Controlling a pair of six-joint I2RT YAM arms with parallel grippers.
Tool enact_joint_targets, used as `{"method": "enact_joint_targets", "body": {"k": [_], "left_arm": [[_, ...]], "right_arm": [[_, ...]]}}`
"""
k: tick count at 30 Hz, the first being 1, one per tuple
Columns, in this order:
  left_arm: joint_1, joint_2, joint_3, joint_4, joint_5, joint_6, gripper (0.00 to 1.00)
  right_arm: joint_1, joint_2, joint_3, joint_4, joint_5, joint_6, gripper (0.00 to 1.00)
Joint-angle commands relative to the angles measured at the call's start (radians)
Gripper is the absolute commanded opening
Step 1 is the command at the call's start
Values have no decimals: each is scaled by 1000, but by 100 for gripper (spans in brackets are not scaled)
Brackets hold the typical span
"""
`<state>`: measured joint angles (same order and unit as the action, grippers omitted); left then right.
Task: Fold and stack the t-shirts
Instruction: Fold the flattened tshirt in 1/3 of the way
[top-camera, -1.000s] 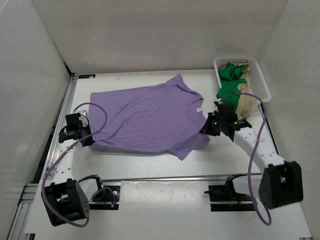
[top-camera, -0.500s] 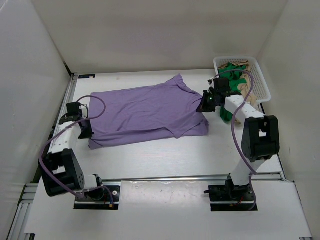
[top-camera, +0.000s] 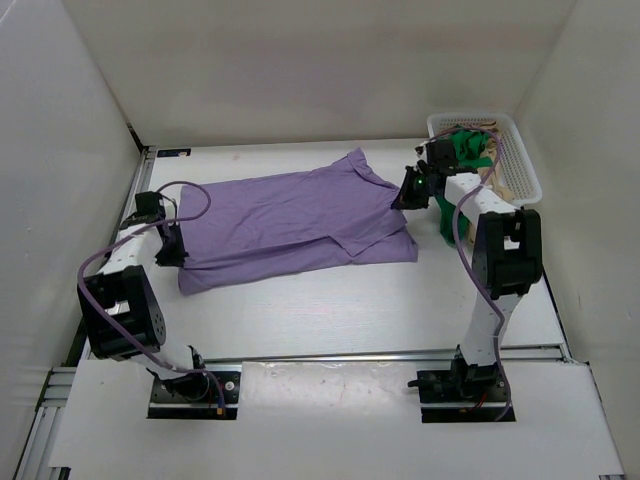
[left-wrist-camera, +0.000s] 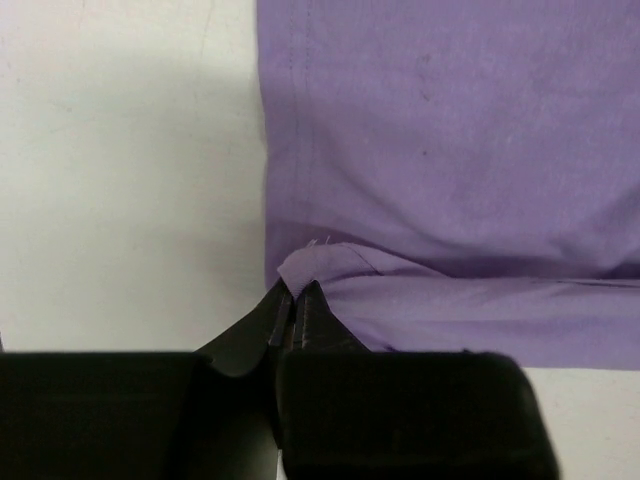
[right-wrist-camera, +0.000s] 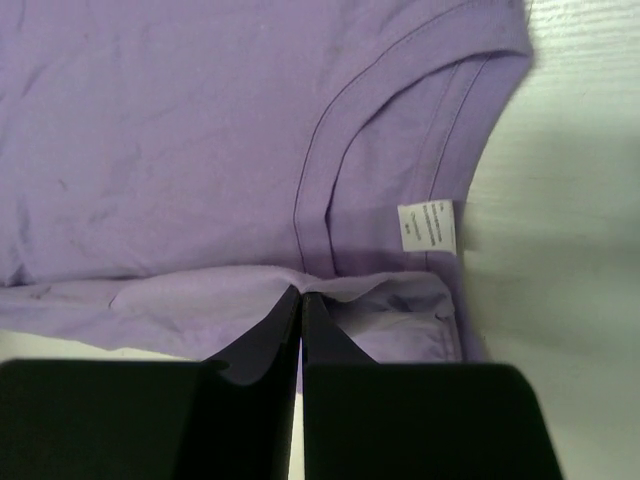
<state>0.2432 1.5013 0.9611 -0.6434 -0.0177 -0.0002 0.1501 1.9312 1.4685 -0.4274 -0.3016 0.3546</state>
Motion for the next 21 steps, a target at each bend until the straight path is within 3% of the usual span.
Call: {"method": "enact_joint_targets", "body": {"k": [1,7,10,11,13,14,16,18,21], "left_arm": [[7,10,59,31,-2,0,14],[-2,74,91,41,-31,0,16],[-2,118,135,41,-80,0,24],[-2,119,151,41,-96,0,25],[37,132,183,41,-107,0,43],[50,132,212,41,-107,0,53],[59,97,223,41,-97,0,68],[68,57,191,16,-97,0,73],[68,5,120,-89,2,0,76]], "right_arm": [[-9,31,84,-8,16,-14,0],[-9,118,193,-40,45,-5,0],[-9,146,248,-65,82,4,3],[-9,146,262,-74,93,4,8],[-9,172,303,-83,93,15,15],[-9,172,318,-99,93,15,29],[-9,183,345,-143,105,15,42],[-9,155,357,-195,125,15,51],[-9,77,290,-266,148,24,55]]}}
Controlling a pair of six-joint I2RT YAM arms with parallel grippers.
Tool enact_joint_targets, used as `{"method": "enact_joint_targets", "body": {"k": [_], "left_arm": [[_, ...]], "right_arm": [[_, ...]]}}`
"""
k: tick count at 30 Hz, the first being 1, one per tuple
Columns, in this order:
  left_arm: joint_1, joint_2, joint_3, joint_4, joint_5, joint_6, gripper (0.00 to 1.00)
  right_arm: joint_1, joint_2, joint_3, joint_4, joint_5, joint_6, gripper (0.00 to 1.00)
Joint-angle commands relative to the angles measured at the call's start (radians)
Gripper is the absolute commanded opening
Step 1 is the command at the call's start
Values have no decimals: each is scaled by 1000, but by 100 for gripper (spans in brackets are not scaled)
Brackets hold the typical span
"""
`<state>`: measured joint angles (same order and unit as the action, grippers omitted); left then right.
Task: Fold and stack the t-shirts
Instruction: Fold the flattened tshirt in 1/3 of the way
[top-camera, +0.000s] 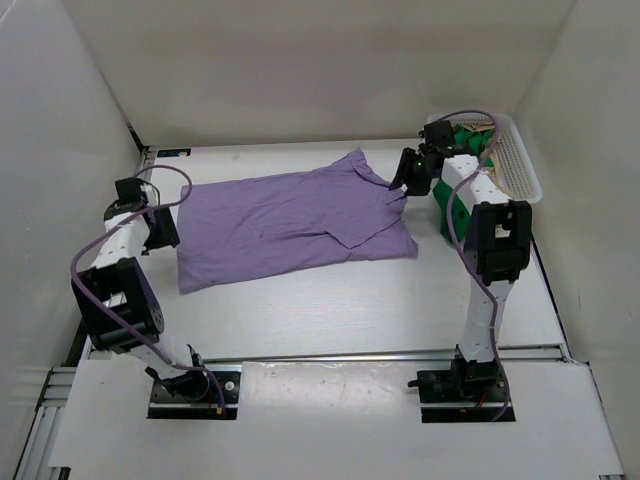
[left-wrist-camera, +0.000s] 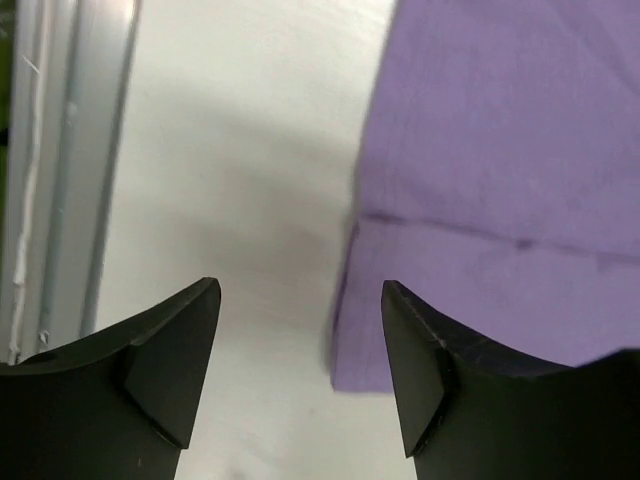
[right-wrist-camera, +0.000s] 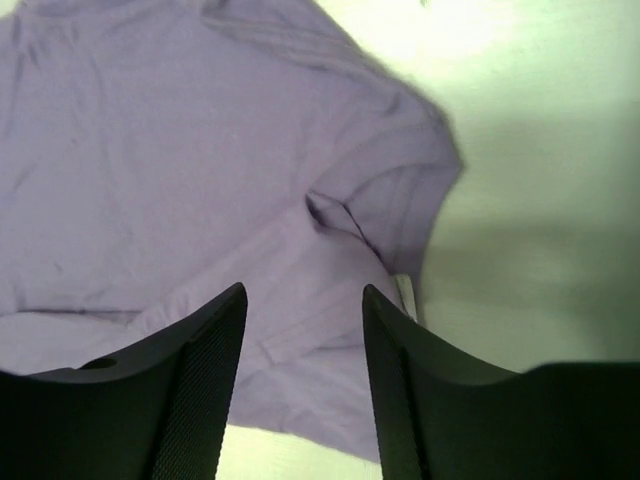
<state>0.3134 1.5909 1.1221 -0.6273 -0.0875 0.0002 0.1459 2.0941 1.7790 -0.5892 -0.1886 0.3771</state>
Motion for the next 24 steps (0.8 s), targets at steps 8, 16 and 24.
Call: {"method": "enact_joint_targets", "body": {"k": [8,16,24], "left_arm": [[-2,-14,-215,-146,88,0,75],[-2,57,-173,-104,87,0,74],[-2,86,-163,-94,127,0,37]], "right_arm": [[-5,-316,-469,-69,74,45,59],[-26,-232,-533,2,26,94,60],[-55,-192,-567,94,-11,114,40]]}}
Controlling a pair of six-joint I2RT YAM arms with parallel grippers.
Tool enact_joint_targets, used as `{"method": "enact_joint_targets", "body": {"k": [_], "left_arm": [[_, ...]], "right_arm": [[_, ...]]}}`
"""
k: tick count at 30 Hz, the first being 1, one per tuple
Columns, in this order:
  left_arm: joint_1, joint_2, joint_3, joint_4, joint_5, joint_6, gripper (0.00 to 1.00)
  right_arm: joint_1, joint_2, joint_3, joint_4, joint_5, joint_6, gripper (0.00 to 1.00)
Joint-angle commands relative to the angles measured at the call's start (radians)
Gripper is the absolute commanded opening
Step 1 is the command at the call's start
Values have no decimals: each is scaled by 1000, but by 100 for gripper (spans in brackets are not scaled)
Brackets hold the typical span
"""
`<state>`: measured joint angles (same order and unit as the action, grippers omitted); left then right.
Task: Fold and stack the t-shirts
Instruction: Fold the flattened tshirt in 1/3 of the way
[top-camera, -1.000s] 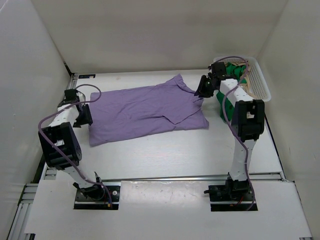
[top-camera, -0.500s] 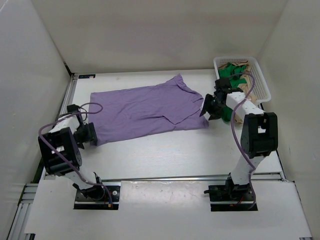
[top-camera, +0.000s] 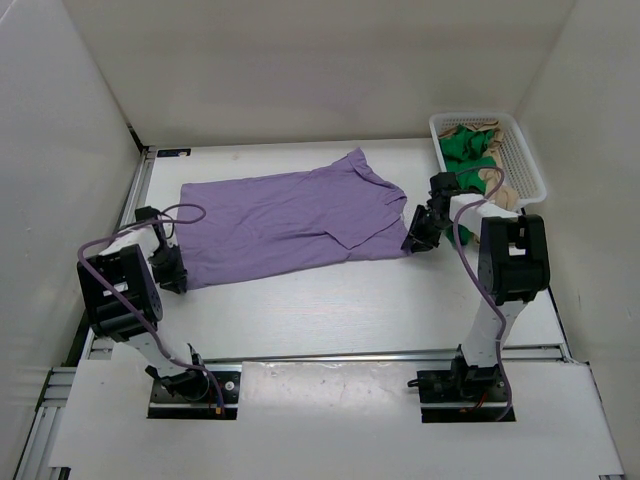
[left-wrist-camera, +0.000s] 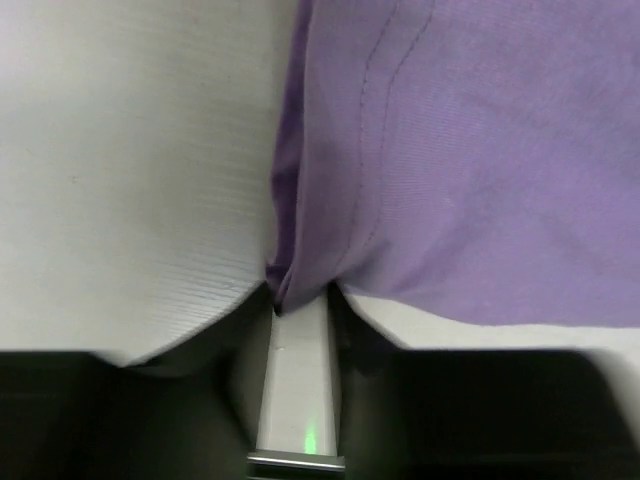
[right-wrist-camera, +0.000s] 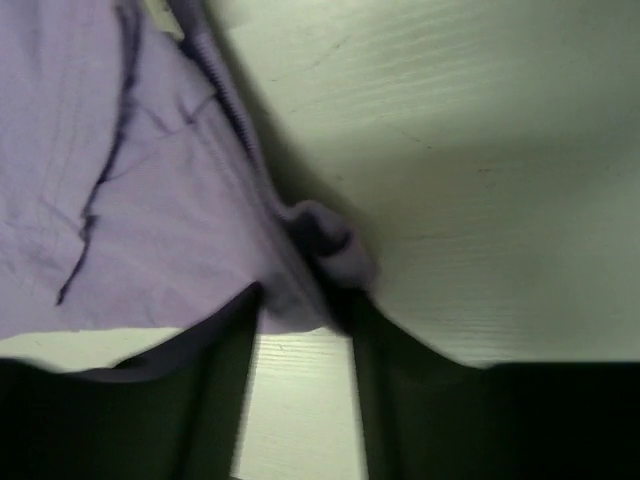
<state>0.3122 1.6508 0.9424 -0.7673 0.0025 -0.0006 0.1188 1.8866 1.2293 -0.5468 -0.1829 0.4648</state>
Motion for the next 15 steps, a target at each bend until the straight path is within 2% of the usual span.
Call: {"method": "enact_joint_targets", "body": {"k": [1,2,5,6,7,12,15], "left_arm": [[-1,26,16,46,37,1,28],[-1,38,30,46,37,1,13],[-1,38,51,46,-2,1,10],[-1,38,52,46,-15,1,10],[-1,23,52,46,-51,1,10],[28,-86,32,46,-205,1,10],[62,-117,12,22,-226,1,10]], "right_arm": [[-28,26,-27,51,-26,26,33],[-28,26,-27,51,-45,26,24],[-28,35,-36,51,-76,26,12],[-28,19,-46,42,-76,26,3],[-28,6,-59,42,-76,26,0],[-28,-128,-146,-54,38,63,0],[-28,-242,-230,-79,120,100,0]]}}
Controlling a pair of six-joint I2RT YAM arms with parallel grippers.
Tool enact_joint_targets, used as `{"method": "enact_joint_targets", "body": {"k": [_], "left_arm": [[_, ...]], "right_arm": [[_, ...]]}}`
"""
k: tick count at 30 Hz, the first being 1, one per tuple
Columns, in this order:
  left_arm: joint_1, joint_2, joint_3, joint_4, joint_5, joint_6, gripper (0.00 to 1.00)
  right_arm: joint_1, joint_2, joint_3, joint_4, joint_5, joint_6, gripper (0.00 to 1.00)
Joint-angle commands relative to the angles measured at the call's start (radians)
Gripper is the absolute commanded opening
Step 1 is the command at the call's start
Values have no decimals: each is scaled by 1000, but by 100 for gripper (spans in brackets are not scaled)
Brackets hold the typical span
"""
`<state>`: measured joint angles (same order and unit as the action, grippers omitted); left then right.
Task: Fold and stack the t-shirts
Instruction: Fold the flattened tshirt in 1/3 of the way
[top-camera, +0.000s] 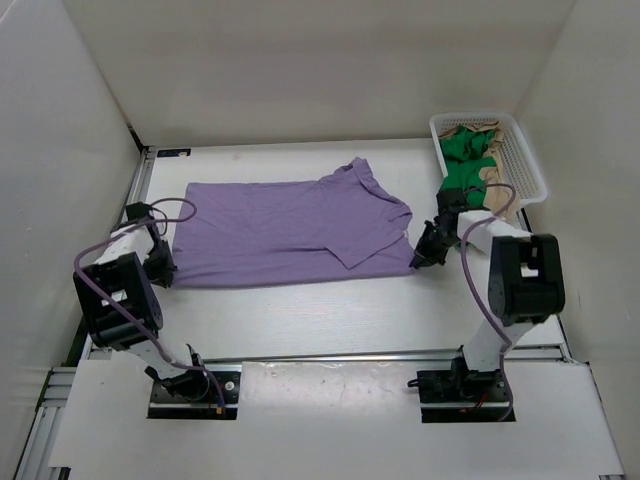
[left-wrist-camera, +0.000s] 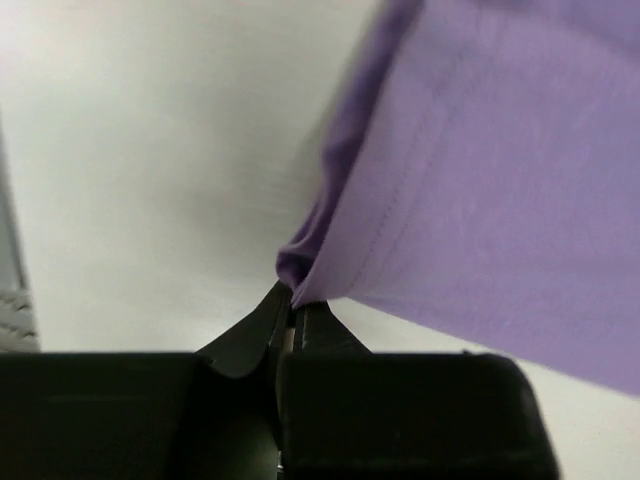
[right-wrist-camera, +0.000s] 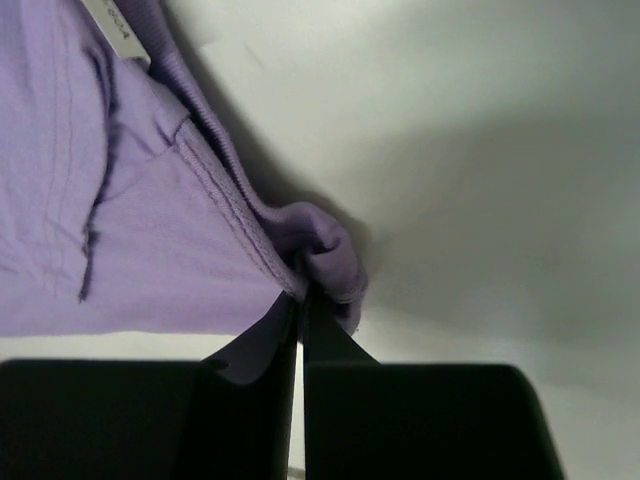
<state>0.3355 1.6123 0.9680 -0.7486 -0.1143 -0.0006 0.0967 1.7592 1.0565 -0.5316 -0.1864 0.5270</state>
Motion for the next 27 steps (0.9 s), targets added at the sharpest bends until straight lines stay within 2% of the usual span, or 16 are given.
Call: {"method": "enact_joint_targets", "body": {"k": [1,6,10,13,18,25,27], "left_arm": [[39,-87,-28,-6,-119,1,10],[39,-147,-78,-84,-154,1,10],[39,-224,-101,-138,-182,1,10],[39,-256,-136,-149,-182,1,10],[39,-304,-202,-192,-182,1,10],[39,-437,-330,-224,-239,1,10],[39,-451,-344,-238,-239,1,13]], "right_arm": [[3,-165,-103,-117,148,66,0],[3,-306,-196,-206,159,165,0],[12,-435,-205,-255,169,232,0],[21,-446,-227,-265,134,263,0],[32,-513,-340,-274,113,272,0],[32,-699,-516,-323,140,281,0],[32,-711,-529,-335,140,281,3]]}}
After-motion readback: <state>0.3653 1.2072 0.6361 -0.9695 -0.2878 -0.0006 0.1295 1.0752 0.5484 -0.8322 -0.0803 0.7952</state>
